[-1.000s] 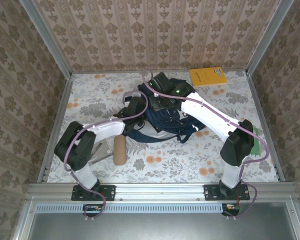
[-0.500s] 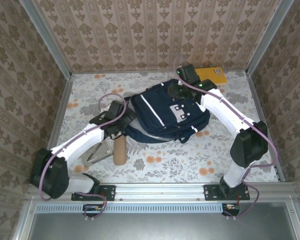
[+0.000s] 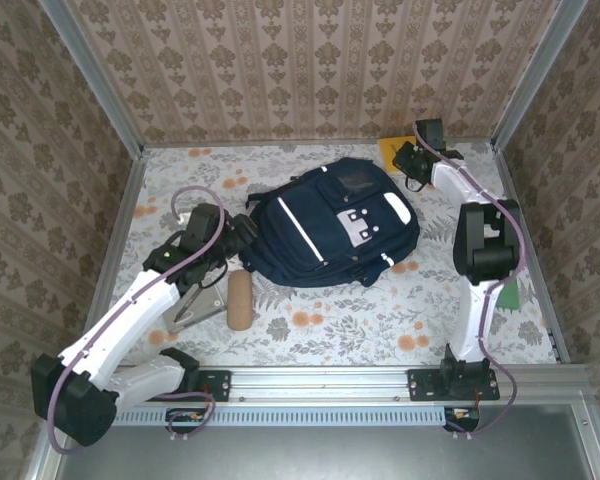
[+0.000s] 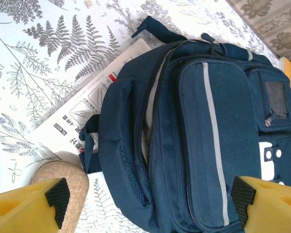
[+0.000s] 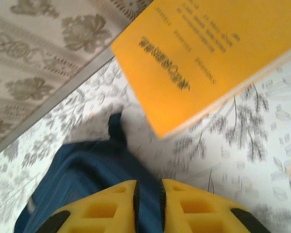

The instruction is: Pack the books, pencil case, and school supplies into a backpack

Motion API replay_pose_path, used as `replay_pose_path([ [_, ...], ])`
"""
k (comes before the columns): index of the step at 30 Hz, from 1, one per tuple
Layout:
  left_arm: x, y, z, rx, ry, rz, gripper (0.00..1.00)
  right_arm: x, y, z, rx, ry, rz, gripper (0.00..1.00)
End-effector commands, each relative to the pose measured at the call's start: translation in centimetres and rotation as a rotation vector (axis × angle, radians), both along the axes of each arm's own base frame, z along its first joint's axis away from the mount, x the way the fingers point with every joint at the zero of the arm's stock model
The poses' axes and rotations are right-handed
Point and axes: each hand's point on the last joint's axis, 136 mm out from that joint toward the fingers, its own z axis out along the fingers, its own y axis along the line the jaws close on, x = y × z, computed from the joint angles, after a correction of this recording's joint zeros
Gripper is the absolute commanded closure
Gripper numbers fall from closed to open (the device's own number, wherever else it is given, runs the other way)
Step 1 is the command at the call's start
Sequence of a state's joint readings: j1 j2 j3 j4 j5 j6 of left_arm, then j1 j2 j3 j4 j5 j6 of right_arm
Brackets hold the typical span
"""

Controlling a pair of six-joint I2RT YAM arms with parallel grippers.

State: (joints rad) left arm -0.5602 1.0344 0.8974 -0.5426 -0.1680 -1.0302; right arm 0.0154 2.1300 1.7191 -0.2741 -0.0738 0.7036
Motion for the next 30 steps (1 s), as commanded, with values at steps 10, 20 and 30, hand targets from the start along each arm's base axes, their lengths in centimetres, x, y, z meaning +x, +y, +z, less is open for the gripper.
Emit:
replay_pose_path([
  [10, -2.5, 1.4, 3.9, 0.040, -0.108, 0.035, 0.02, 9.4, -3.2, -3.8, 0.164, -0.063, -0.176, 0.96],
  [20, -3.1, 2.2, 3.9, 0.045, -0.116, 0.065, 0.01, 6.5, -5.5, -11.9, 0.191, 0.239, -0.272, 1.00],
  [30, -2.2, 1.3, 3.6, 0.039, -0.125, 0.018, 0.00, -3.5, -8.3, -12.7, 0.116, 0.465, -0.266, 1.00],
])
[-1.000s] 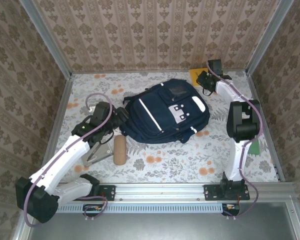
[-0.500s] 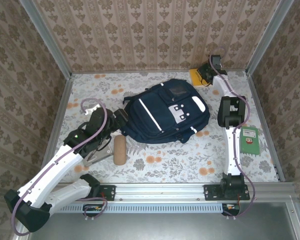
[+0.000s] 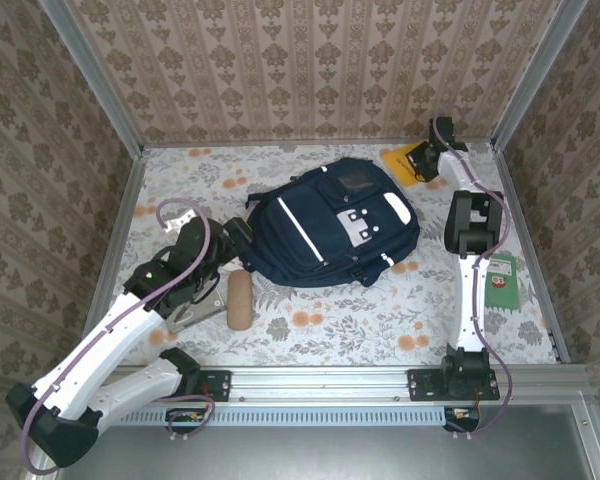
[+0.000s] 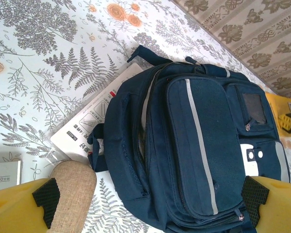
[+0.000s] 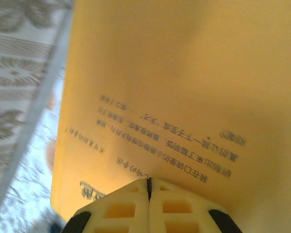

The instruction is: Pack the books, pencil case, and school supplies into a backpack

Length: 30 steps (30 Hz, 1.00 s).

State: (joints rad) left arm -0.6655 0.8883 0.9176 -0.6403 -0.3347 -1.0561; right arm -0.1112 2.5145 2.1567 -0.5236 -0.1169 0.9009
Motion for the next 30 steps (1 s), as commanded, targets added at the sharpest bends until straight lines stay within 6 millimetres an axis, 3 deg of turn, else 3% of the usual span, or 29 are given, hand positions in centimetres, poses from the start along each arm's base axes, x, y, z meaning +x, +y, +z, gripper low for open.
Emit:
replay_pose_path([
  [1, 0.5, -0.2, -0.1, 0.000, -0.011, -0.026, 0.00, -8.5, -1.5, -4.1, -0.020, 0.275, 0.006, 1.00],
  [4, 0.7, -0.6, -0.8, -0.027, 0.001, -0.049, 0.00, -12.9, -2.5, -4.2, 0.003, 0.330, -0.007, 1.00],
  [6, 0.8, -0.8, -1.3, -0.046, 0.013, -0.063, 0.00, -14.4, -2.1, -4.1, 0.083, 0.282, 0.029, 1.00],
  [8, 0.9, -1.1, -1.5, -0.059, 0.016, -0.080, 0.00, -17.3, -2.3, -3.4, 0.099, 0.322, 0.003, 1.00],
  [12, 0.7, -1.6, -1.8, -0.072, 0.025, -0.111, 0.00, -19.1, -2.2, -0.6, 0.021, 0.296, 0.059, 1.00],
  [16, 0.5, -1.8, -1.7, -0.083, 0.024, -0.133, 0.00, -18.1, -1.5, 3.1, -0.098, 0.232, 0.113, 1.00],
  [18, 0.3, -1.9, -1.8, -0.086, 0.027, -0.140, 0.00, -17.0, -1.0, 3.7, -0.126, 0.231, 0.150, 1.00],
  [26, -0.9, -1.8, -1.5, -0.093, 0.038, -0.138, 0.00, -11.8, -0.3, 1.1, -0.176, 0.288, 0.224, 1.00],
  [30, -1.4, -1.3, -1.5, -0.093, 0.036, -0.122, 0.00, -12.0, 0.4, -0.9, -0.190, 0.363, 0.259, 1.00],
])
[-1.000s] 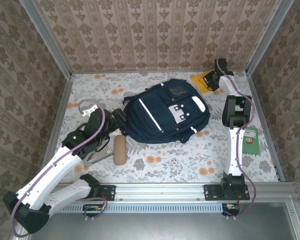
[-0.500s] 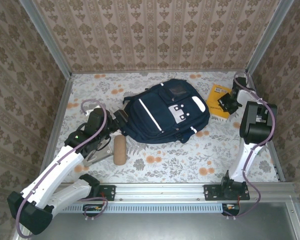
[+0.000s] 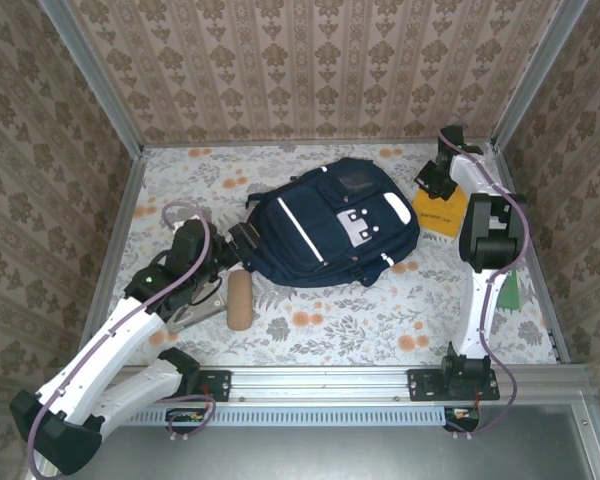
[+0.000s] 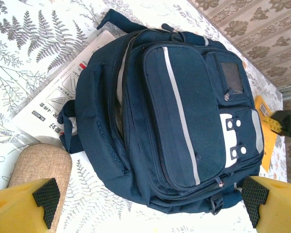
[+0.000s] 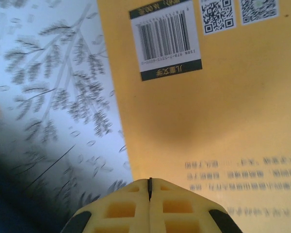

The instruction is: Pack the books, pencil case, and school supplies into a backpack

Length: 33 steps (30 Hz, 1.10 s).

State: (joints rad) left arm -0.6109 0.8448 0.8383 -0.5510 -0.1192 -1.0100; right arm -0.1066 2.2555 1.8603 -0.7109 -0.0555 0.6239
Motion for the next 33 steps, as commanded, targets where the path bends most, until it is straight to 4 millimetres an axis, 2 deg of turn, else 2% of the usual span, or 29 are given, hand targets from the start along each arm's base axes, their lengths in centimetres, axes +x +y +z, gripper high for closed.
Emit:
replay_pose_path([
  [1, -0.8, 0.8, -0.3, 0.011, 0.010, 0.022, 0.00, -2.9, 0.2, -2.6, -0.042, 0.166, 0.035, 1.00],
  [3, -0.9, 0.8, -0.2, 0.006, 0.005, 0.024, 0.00, -4.4, 0.3, -3.0, -0.057, 0.200, 0.033, 1.00],
  [8, -0.7, 0.7, -0.2, 0.010, -0.015, 0.007, 0.00, -10.0, 0.4, -3.3, -0.069, 0.248, 0.009, 1.00],
  [15, -0.1, -0.5, -0.7, -0.008, -0.011, -0.049, 0.00, -17.0, 2.5, -2.3, -0.025, 0.260, 0.018, 1.00],
  [21, 0.0, -1.5, -1.1, -0.033, -0.006, -0.091, 0.00, -22.1, 3.8, -3.9, -0.029, 0.321, 0.049, 1.00],
  [23, -0.1, -1.6, -1.1, -0.033, -0.005, -0.100, 0.00, -22.1, 3.9, -3.3, -0.035, 0.283, 0.057, 1.00],
  [27, -0.2, -1.7, -1.4, -0.029, 0.007, -0.108, 0.00, -19.8, 4.9, -1.4, -0.011, 0.198, 0.105, 0.99],
  [33, -0.6, -1.2, -1.6, -0.036, 0.014, -0.088, 0.00, -16.5, 9.7, -1.1, 0.010, 0.194, 0.226, 1.00],
])
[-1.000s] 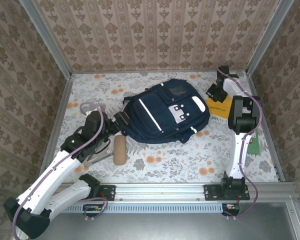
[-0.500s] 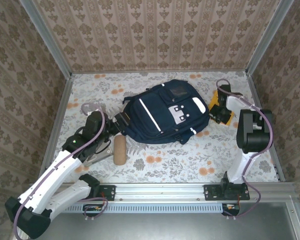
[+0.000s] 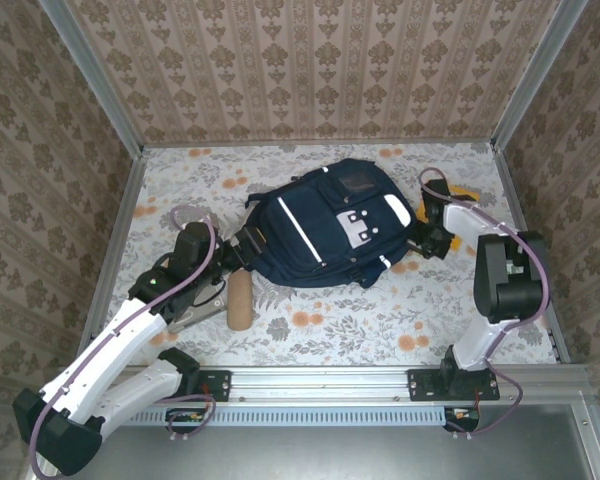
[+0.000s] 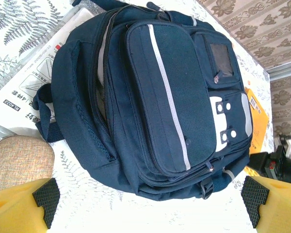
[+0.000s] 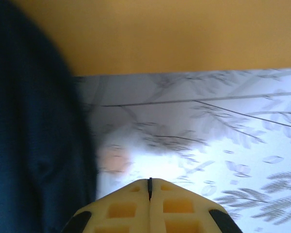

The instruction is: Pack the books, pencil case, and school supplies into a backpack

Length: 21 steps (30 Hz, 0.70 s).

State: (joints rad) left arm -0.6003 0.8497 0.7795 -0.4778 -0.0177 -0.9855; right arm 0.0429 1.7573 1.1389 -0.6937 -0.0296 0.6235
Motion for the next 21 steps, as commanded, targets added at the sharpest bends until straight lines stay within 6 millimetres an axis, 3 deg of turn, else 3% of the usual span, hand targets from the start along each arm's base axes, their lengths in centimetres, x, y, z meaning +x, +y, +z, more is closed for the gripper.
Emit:
replay_pose_path([
  [1, -0.4, 0.4, -0.3, 0.005, -0.004, -0.001, 0.00, 2.2, 3.9, 0.3, 0.041, -0.019, 0.095, 1.00],
  [5, -0.6, 0.9, -0.2, 0.013, -0.008, 0.015, 0.00, 5.3, 6.3, 0.4, 0.081, -0.042, 0.104, 1.00],
  [9, -0.6, 1.0, -0.3, 0.012, -0.003, 0.018, 0.00, 7.1, 5.7, 0.8, 0.028, -0.038, 0.113, 1.00],
  [12, -0.7, 0.9, -0.4, 0.010, 0.001, 0.015, 0.00, 7.7, 3.6, 2.0, -0.015, -0.066, 0.084, 0.98],
  [16, -0.6, 0.8, -0.4, 0.003, 0.003, 0.012, 0.00, 8.7, -1.2, 3.4, -0.064, -0.107, 0.004, 0.94],
  [21, -0.6, 0.4, -0.6, 0.001, 0.011, 0.000, 0.00, 9.3, -6.5, 2.9, -0.103, -0.080, -0.069, 0.94],
])
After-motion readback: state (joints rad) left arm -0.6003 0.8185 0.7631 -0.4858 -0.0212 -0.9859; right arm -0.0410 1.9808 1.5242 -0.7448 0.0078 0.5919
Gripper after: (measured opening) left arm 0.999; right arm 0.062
